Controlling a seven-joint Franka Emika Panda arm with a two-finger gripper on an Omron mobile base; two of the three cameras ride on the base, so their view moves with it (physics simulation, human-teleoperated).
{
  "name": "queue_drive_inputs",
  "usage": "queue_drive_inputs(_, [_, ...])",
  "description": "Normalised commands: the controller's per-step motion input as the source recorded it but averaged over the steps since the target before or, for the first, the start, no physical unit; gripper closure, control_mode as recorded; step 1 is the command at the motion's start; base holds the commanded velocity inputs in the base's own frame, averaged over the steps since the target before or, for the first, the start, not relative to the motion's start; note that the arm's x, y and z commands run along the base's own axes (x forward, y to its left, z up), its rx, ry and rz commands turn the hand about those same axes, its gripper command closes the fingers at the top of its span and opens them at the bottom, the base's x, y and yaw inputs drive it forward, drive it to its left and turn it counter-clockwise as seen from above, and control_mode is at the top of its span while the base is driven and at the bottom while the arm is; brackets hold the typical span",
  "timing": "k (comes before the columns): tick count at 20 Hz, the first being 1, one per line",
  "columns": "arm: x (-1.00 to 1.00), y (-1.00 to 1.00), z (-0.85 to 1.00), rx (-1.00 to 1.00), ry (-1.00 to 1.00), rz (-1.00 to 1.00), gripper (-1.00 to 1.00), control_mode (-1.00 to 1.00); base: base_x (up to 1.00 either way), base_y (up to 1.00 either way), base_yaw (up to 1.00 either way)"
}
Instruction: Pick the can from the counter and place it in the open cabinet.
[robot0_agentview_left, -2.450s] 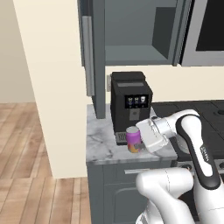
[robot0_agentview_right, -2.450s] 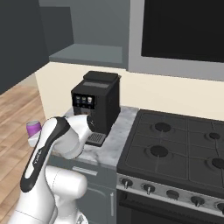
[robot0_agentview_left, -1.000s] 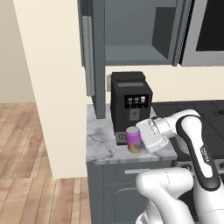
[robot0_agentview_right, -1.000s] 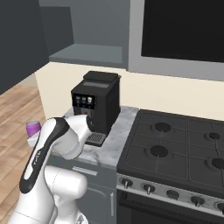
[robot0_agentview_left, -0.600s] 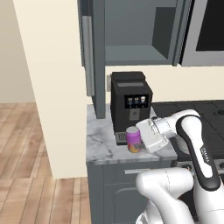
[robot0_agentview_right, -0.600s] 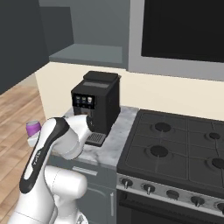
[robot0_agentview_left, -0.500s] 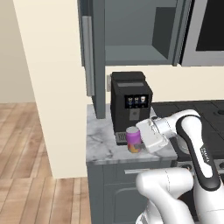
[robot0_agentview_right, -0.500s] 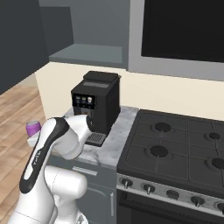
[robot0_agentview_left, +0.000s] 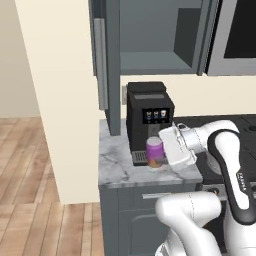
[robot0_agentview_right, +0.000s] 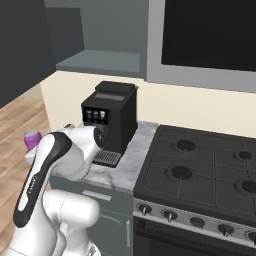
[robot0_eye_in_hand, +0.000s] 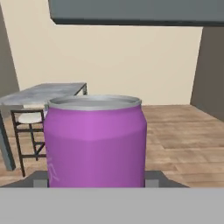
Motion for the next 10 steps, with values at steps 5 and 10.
queue_drive_inputs(5, [-0.17,0.00,0.61,-0.02,-0.02,-0.25,1.00,-1.00,0.00,0.00,0.00])
queue_drive_inputs(10, [-0.09,-0.07,0.62,-0.01,0.04,-0.26,1.00,-1.00,0.00,0.00,0.00])
